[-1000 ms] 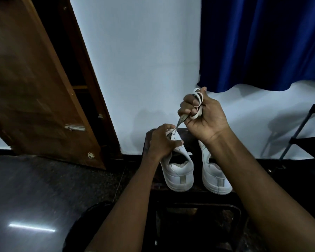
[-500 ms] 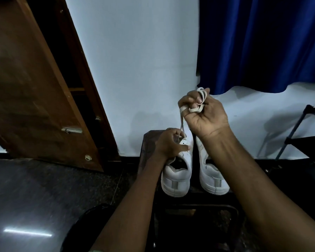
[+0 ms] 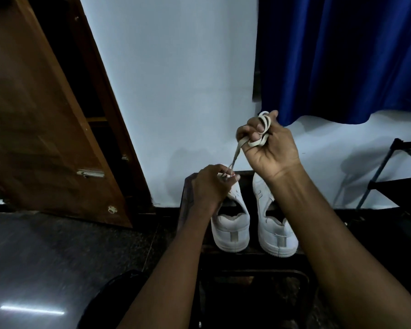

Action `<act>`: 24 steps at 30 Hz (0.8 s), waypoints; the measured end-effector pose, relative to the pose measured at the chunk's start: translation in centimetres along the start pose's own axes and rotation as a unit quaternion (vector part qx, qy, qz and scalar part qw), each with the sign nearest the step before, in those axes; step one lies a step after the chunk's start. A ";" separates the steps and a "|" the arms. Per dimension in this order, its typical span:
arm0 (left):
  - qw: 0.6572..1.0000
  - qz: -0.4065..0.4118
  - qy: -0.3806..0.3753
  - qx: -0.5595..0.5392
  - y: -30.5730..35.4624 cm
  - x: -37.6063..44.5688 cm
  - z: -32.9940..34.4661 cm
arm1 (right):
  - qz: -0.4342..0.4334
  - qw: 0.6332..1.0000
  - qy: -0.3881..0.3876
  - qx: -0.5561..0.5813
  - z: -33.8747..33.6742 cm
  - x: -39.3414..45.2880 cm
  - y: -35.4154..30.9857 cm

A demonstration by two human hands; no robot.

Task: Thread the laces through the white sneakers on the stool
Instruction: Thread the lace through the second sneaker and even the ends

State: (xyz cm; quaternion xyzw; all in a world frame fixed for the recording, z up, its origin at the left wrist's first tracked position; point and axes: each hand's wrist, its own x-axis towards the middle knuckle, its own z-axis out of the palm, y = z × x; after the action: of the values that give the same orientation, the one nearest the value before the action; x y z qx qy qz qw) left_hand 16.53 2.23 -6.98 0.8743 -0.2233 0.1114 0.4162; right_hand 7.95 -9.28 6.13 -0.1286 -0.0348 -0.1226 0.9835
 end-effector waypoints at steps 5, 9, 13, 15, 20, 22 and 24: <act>0.999 0.010 -0.024 0.025 -0.1 1.2 -2.8 | -0.059 0.993 -0.015 -0.103 -0.9 1.1 -2.4; 0.995 0.003 -0.059 -0.086 2.0 0.9 -5.2 | -0.165 0.882 0.022 -0.440 -1.7 0.7 -4.1; 0.940 -0.012 -0.069 -0.335 4.9 0.8 -7.7 | -0.219 0.582 0.015 -0.783 -3.2 0.5 -5.8; 0.934 -0.004 -0.054 -0.354 5.8 0.9 -8.4 | -0.169 0.517 -0.004 -0.839 -3.8 0.6 -6.2; 0.970 0.040 -0.072 -0.227 5.9 0.7 -7.9 | -0.090 0.313 0.082 -0.942 -5.3 1.0 -6.1; 0.976 0.051 -0.083 -0.193 5.7 0.7 -7.3 | -0.077 0.261 0.108 -0.956 -5.2 0.6 -6.0; 0.979 0.053 -0.094 -0.173 5.7 0.5 -7.0 | -0.071 0.339 0.013 -0.938 -4.3 0.2 -5.5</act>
State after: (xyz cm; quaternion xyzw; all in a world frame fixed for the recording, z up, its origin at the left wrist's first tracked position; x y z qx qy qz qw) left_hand 14.16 4.30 1.49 0.7824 -0.3234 0.0105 0.5322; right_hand 6.89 -15.63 3.32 -0.9620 0.1067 -0.1462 0.2045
